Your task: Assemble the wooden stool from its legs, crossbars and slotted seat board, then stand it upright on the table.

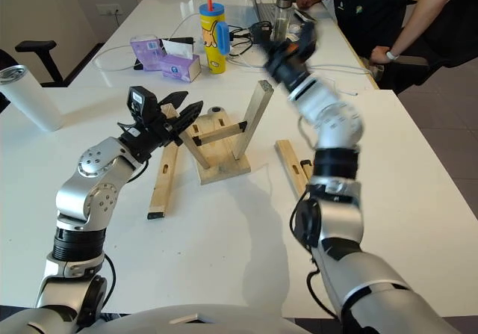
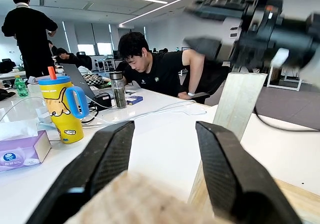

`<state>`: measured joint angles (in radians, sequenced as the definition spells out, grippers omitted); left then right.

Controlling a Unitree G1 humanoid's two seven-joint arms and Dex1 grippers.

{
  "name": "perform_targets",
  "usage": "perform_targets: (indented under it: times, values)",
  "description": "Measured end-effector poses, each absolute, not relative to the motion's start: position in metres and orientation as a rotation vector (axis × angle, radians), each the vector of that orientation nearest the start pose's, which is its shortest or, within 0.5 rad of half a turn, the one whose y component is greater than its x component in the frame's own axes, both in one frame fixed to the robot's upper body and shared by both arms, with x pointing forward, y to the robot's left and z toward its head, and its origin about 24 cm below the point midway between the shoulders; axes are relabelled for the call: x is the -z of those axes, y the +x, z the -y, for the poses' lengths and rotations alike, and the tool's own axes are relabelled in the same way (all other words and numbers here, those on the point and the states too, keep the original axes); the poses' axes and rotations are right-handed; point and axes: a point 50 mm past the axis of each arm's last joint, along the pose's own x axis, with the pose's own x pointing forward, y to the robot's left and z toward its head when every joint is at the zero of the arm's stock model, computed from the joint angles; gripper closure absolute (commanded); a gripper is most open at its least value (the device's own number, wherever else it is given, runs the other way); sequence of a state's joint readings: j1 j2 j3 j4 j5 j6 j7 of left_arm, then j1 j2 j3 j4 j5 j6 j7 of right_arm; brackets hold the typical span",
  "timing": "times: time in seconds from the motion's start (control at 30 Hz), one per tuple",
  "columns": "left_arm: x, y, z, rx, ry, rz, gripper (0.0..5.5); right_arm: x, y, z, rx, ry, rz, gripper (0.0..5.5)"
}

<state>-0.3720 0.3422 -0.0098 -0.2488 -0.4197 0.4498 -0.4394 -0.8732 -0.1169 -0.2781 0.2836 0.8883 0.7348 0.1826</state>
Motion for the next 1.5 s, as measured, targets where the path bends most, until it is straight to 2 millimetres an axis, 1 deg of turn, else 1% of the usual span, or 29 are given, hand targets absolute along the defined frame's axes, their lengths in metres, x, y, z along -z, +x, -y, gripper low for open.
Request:
perform_targets:
  times: [0.1,0.13,0.27,0.33,0.43,0.5,0.53,0.57,0.63,0.67,0.73,0.77,0.8,0.83,0.87,0.9,0.93,0.97,1.0,1.07,1.1,1.33,1.47,1.5]
  values:
    - [-0.163,0.292,-0.149,0.628,0.015,0.132,3.27,-0.209,0.349,0.103,-0.692,0.616,-0.024,3.01]
    - [-0.163,0.292,-0.150,0.620,0.016,0.130,3.27,-0.207,0.345,0.102,-0.697,0.598,-0.020,3.01]
    - [-0.161,0.291,-0.151,0.612,0.017,0.123,3.27,-0.205,0.343,0.100,-0.686,0.579,-0.019,3.01]
    - [-0.161,0.291,-0.151,0.609,0.018,0.124,3.27,-0.207,0.344,0.101,-0.683,0.593,-0.012,3.01]
    - [-0.161,0.291,-0.149,0.612,0.012,0.127,3.27,-0.209,0.347,0.105,-0.676,0.678,0.008,3.01]
    - [-0.161,0.290,-0.144,0.629,0.007,0.132,3.27,-0.216,0.348,0.112,-0.670,0.754,0.072,3.01]
    - [-0.161,0.290,-0.140,0.641,0.003,0.133,3.27,-0.224,0.348,0.113,-0.687,0.802,0.113,3.01]
    - [-0.161,0.290,-0.138,0.647,0.001,0.132,3.27,-0.238,0.348,0.116,-0.704,0.835,0.172,3.01]
    - [-0.161,0.290,-0.137,0.651,0.002,0.131,3.27,-0.284,0.345,0.135,-0.721,0.874,0.360,3.01]
    - [-0.161,0.290,-0.137,0.650,0.002,0.130,3.27,-0.300,0.344,0.144,-0.718,0.890,0.423,3.01]
    - [-0.161,0.290,-0.137,0.650,0.002,0.130,3.27,-0.320,0.346,0.160,-0.678,0.930,0.505,3.01]
    - [-0.161,0.290,-0.137,0.651,0.001,0.130,3.27,-0.324,0.347,0.164,-0.661,0.934,0.515,3.01]
    - [-0.160,0.290,-0.137,0.650,0.000,0.130,3.27,-0.321,0.351,0.164,-0.645,0.919,0.483,3.01]
    - [-0.161,0.290,-0.137,0.651,0.000,0.130,3.27,-0.312,0.355,0.160,-0.635,0.880,0.427,3.01]
    - [-0.161,0.290,-0.136,0.652,-0.001,0.131,3.27,-0.297,0.358,0.149,-0.631,0.801,0.340,3.01]
    - [-0.161,0.290,-0.136,0.654,-0.001,0.135,3.27,-0.272,0.361,0.138,-0.624,0.723,0.224,3.01]
    - [-0.162,0.291,-0.134,0.658,0.000,0.137,3.27,-0.235,0.361,0.123,-0.621,0.640,0.072,3.01]
    - [-0.162,0.291,-0.135,0.654,0.003,0.135,3.27,-0.211,0.355,0.114,-0.630,0.599,0.010,3.01]
    - [-0.160,0.291,-0.136,0.648,0.008,0.128,3.27,-0.209,0.347,0.109,-0.657,0.522,0.019,3.01]
    - [-0.159,0.291,-0.140,0.626,0.010,0.120,3.27,-0.205,0.336,0.104,-0.678,0.472,0.032,3.01]
    - [-0.158,0.291,-0.140,0.621,0.016,0.118,3.27,-0.204,0.334,0.103,-0.680,0.470,0.036,3.01]
    - [-0.158,0.291,-0.140,0.619,0.017,0.115,3.27,-0.208,0.337,0.096,-0.682,0.486,0.040,3.01]
    - [-0.159,0.292,-0.138,0.622,0.006,0.116,3.27,-0.208,0.340,0.096,-0.680,0.500,0.038,3.01]
    - [-0.159,0.292,-0.138,0.624,0.001,0.116,3.04,-0.208,0.341,0.097,-0.676,0.507,0.037,3.01]
